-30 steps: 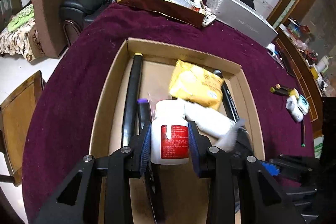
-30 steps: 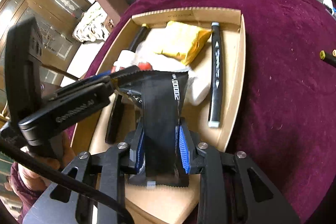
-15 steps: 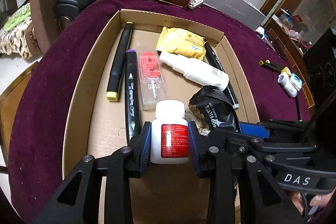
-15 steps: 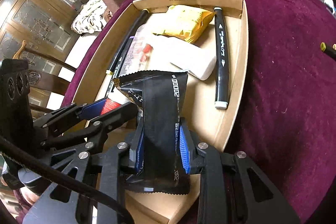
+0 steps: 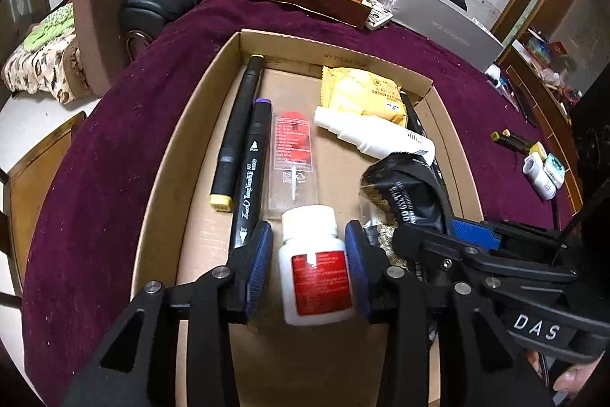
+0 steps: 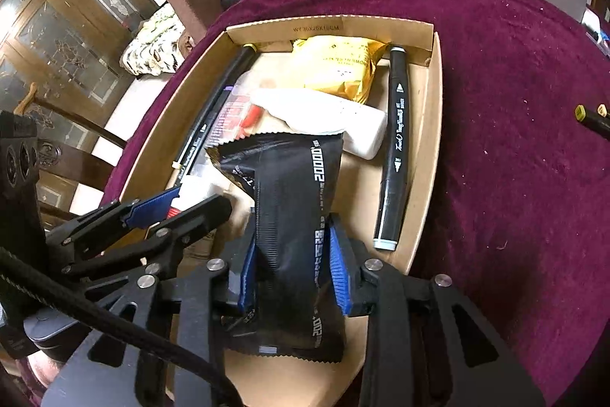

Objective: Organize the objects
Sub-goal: 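Carry the pill bottle and black snack bag into the tray and release both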

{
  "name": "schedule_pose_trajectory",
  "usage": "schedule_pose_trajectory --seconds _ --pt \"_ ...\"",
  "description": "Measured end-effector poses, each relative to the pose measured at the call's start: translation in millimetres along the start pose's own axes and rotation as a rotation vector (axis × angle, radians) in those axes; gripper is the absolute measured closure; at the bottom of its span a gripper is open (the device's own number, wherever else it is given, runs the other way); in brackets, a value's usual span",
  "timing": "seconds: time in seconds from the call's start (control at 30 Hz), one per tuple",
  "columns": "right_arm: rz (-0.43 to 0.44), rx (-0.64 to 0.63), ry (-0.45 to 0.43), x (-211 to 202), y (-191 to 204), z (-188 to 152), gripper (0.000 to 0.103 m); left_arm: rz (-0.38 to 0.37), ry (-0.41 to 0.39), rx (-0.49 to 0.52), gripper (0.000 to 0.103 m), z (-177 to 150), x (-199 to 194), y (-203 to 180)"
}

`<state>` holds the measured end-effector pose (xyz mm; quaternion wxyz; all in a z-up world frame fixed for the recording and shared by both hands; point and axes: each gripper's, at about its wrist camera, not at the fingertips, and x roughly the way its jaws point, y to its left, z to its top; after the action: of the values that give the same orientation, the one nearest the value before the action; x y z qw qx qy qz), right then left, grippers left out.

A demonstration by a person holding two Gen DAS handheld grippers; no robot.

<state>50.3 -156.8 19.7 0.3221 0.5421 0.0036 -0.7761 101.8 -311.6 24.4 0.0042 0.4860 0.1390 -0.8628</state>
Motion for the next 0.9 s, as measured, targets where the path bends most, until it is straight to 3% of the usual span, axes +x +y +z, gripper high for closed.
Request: schedule_pose_trajectory --seconds 0.13,0.23,0.47,0.6,0.7,0.9 --pt "0.046 0.035 -0.017 -10.0 -6.3 -2.4 0.056 -0.027 -0.024 -0.037 0.063 -1.2 -15.4 4.5" --pt "0.072 0.05 -0.043 -20.7 -9.7 -3.6 0.055 -0.03 -0.055 -0.049 0.057 -0.8 -28.3 4.4" --pt "0.042 0.055 -0.119 -51.1 -18.1 -9.2 0.052 -0.05 -0.086 -0.03 0.057 -0.5 -49.2 -12.0" --pt "0.02 0.063 -0.156 -70.4 -30.2 -16.4 0.043 -0.163 -0.073 -0.024 0.057 -2.0 -57.5 -30.3" --pt "-0.01 0.076 -0.183 -87.9 -43.4 -25.2 0.042 -0.25 -0.053 -0.005 0.057 -2.2 -59.8 -51.4" --pt "-0.052 0.123 -0.223 -122.8 -88.0 -50.8 0.042 -0.297 0.015 0.086 0.057 -8.7 -52.7 -106.5"
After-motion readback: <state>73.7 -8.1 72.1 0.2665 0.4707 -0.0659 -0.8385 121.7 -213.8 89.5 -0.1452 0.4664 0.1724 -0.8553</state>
